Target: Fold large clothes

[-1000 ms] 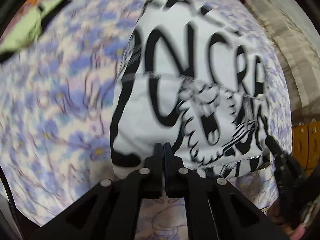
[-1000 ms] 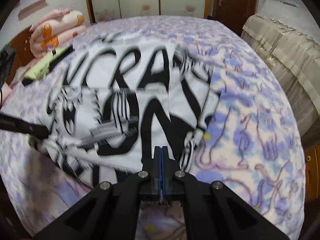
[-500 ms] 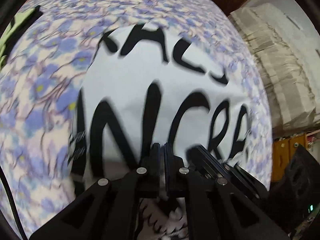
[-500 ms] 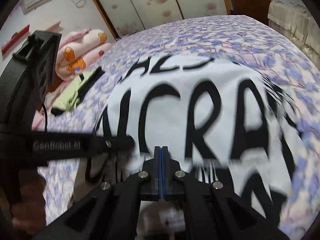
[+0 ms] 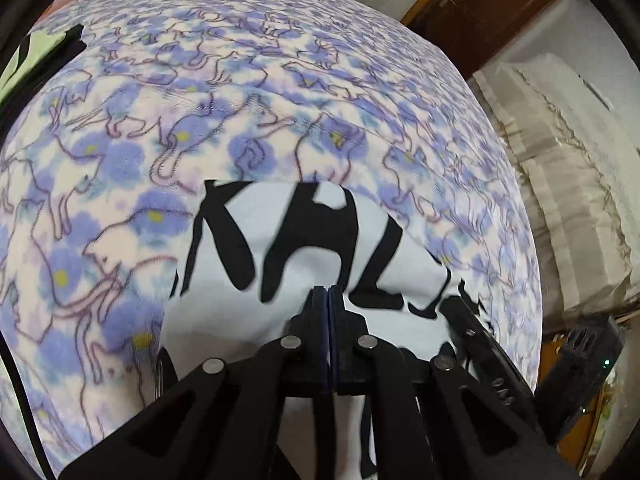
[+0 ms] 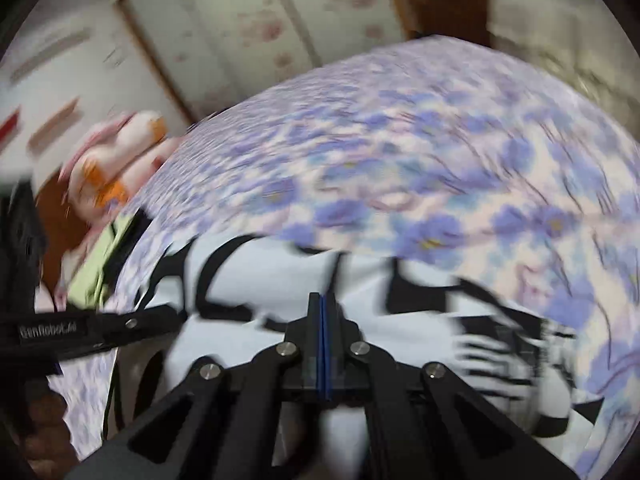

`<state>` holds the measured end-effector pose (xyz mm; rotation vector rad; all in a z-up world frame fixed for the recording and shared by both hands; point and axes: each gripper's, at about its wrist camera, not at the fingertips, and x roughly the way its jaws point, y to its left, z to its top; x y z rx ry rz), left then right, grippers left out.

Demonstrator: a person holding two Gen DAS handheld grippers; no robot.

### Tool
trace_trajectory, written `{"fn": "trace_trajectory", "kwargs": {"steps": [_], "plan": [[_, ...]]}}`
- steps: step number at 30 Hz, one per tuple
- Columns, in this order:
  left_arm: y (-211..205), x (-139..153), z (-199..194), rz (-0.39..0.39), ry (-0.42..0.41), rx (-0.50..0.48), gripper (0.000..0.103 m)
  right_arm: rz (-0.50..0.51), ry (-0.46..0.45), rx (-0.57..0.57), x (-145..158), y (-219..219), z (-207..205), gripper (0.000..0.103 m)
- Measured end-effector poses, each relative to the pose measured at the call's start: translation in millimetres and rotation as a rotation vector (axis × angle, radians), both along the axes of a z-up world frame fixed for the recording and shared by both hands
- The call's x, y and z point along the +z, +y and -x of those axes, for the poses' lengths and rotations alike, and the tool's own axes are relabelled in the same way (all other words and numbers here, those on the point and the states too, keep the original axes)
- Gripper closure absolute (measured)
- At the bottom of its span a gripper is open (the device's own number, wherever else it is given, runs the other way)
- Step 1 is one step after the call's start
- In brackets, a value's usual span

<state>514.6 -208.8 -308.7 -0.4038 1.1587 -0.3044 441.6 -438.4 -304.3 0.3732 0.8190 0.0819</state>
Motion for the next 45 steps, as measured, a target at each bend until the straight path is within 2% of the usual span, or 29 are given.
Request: {"fn": "trace_trajectory", "kwargs": {"steps": [5, 8, 9, 12, 17, 21, 23, 24, 25, 26, 27, 28, 29, 32, 34, 36, 38, 40, 42, 43, 45], "plan": [[14.0, -9.5, -2.3, 0.084, 0.019, 0.002, 0.102, 0.007, 0.042, -0.046, -3.3, -24.6, 11.7, 0.103], [18.4, -7.6, -0.8, 0.086, 0.020, 0.013, 0.102, 0.042, 0.078, -0.105, -3.7, -35.1, 19.7, 0.103], [19.4, -6.0, 0.2, 0.078, 0.016, 0.017, 0.102, -0.002, 0.084, -0.111, -6.0, -41.8, 22.6, 0.103], [19.8, 0.6, 4.9, 0.030, 0.002, 0.007, 0.102, 0.023, 0.103, -0.141, -5.1, -48.4, 28.8, 0.103], [22.0, 10.9, 15.0, -0.029, -0.016, -0.013, 0.102, -0.013, 0.131, -0.200, -5.4, -68.4, 43.0, 0.103], [22.7, 24.5, 24.7, -0.090, 0.006, -0.005, 0.101, 0.007, 0.132, -0.153, 10.8, -75.3, 60.3, 0.103], [18.9, 30.9, 29.5, -0.122, 0.021, -0.023, 0.090, 0.034, 0.144, -0.138, 18.8, -79.9, 67.4, 0.103], [15.9, 35.6, 32.7, -0.144, 0.034, -0.041, 0.087, 0.017, 0.154, -0.132, 22.5, -85.2, 73.4, 0.103], [14.5, 39.4, 36.0, -0.157, 0.039, -0.049, 0.079, -0.007, 0.164, -0.131, 24.8, -89.8, 79.0, 0.103], [14.4, 43.5, 39.7, -0.163, 0.045, -0.048, 0.070, -0.038, 0.182, -0.141, 26.9, -96.0, 85.6, 0.097], [16.5, 48.5, 44.6, -0.153, 0.052, -0.037, 0.063, -0.069, 0.201, -0.154, 28.6, -102.1, 92.3, 0.097], [19.2, 52.1, 49.1, -0.144, 0.059, -0.022, 0.047, -0.094, 0.214, -0.162, 30.0, -106.6, 98.1, 0.097], [22.0, 55.9, 53.5, -0.136, 0.063, -0.003, 0.037, -0.121, 0.229, -0.173, 31.8, -110.8, 106.2, 0.097], [34.4, 66.2, 72.3, -0.144, 0.068, 0.053, 0.032, -0.156, 0.247, -0.187, 36.7, -117.0, 125.9, 0.096], [40.8, 66.4, 82.1, -0.167, 0.097, 0.059, 0.030, -0.172, 0.268, -0.187, 37.4, -118.4, 138.5, 0.081], [46.8, 63.7, 90.9, -0.176, 0.124, 0.062, 0.029, -0.213, 0.280, -0.167, 35.3, -118.0, 150.7, 0.053], [54.0, 56.9, 100.3, -0.184, 0.162, 0.065, 0.029, -0.258, 0.302, -0.146, 29.5, -115.9, 160.9, 0.044], [59.3, 48.4, 108.6, -0.191, 0.203, 0.068, 0.029, -0.304, 0.340, -0.123, 20.0, -112.6, 167.7, 0.040], [64.8, 38.6, 116.5, -0.176, 0.246, 0.070, 0.023, -0.364, 0.376, -0.113, 7.7, -111.1, 173.3, 0.029], [66.4, 34.7, 118.9, -0.163, 0.260, 0.072, 0.015, -0.397, 0.389, -0.113, 1.9, -110.9, 175.4, 0.026], [71.8, 22.4, 124.2, -0.111, 0.304, 0.088, 0.012, -0.499, 0.416, -0.114, -14.8, -110.6, 179.0, 0.021]]}}
